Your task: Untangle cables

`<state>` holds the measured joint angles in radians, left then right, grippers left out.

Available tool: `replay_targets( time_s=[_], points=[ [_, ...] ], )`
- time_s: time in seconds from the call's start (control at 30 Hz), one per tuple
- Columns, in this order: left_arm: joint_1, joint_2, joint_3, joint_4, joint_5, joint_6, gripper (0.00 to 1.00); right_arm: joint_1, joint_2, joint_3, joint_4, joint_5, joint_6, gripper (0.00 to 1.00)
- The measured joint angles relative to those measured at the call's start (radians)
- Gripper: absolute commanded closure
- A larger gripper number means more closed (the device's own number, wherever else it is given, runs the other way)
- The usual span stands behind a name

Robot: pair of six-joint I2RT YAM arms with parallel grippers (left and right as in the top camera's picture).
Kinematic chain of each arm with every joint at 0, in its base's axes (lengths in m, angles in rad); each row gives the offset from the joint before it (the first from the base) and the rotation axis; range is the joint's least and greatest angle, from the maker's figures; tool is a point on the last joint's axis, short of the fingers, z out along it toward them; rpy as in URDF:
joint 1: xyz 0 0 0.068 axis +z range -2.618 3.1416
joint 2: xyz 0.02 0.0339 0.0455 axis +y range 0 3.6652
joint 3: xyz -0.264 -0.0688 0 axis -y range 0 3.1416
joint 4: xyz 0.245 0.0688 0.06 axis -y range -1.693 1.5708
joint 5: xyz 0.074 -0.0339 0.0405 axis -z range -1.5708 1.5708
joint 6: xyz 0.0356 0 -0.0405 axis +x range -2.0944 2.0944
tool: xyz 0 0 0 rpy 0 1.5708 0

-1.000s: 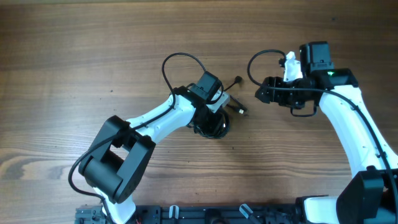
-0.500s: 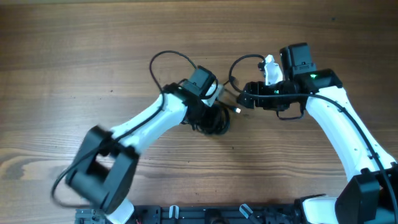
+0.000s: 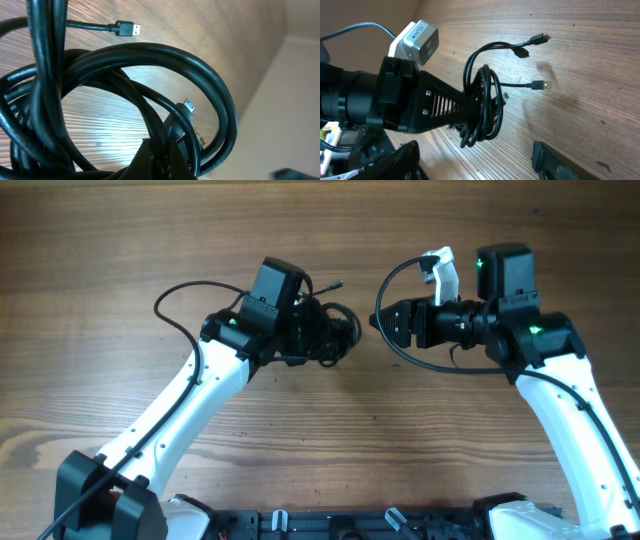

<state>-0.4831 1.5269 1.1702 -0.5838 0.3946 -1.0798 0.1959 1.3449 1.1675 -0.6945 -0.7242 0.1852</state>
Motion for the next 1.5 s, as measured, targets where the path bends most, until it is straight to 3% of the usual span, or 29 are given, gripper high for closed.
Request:
replay_targets(
  time_s=[0.07,0.23,0.3,0.4,0.53,0.73,1.0,1.13,1.3,1.4,1.5],
  points=[
    [0.0,0.0,0.0,0.076,0.012,-0.081,0.96,0.017,0.019,0.0,0.033,-0.001,0.028,0.32],
    [0.012,-0.001,0.001,0.117,0.019,-0.138,0.96,0.105,0.086,0.0,0.068,0.151,0.184,0.29],
    [0.014,-0.001,0.002,0.09,0.019,-0.114,0.96,0.146,0.112,0.0,0.127,0.197,0.222,0.29],
    [0.015,-0.001,0.002,0.03,0.019,0.016,0.96,0.216,0.152,0.0,0.158,0.224,0.257,0.33],
    [0.022,-0.001,0.001,-0.012,0.011,0.185,0.96,0.245,0.214,0.002,0.171,0.239,0.303,0.61],
    [0.039,0.001,-0.001,0.013,0.011,0.266,0.96,0.257,0.266,0.019,0.167,0.281,0.361,0.96],
    [0.128,-0.045,-0.002,0.006,0.153,0.417,0.96,0.263,0.272,0.026,0.172,0.332,0.426,0.96],
    [0.26,-0.184,-0.003,-0.068,0.236,0.477,0.96,0.257,0.271,0.047,0.159,0.303,0.444,0.96],
    [0.486,-0.381,0.01,-0.075,0.469,0.615,0.96,0.155,0.295,0.012,0.062,0.429,0.436,0.96],
    [0.615,-0.433,0.022,-0.197,0.596,0.734,0.96,0.118,0.305,0.01,0.061,0.456,0.396,0.96],
    [0.662,-0.41,0.023,-0.317,0.601,0.815,0.96,0.118,0.305,0.01,0.062,0.412,0.323,0.96]
  ],
)
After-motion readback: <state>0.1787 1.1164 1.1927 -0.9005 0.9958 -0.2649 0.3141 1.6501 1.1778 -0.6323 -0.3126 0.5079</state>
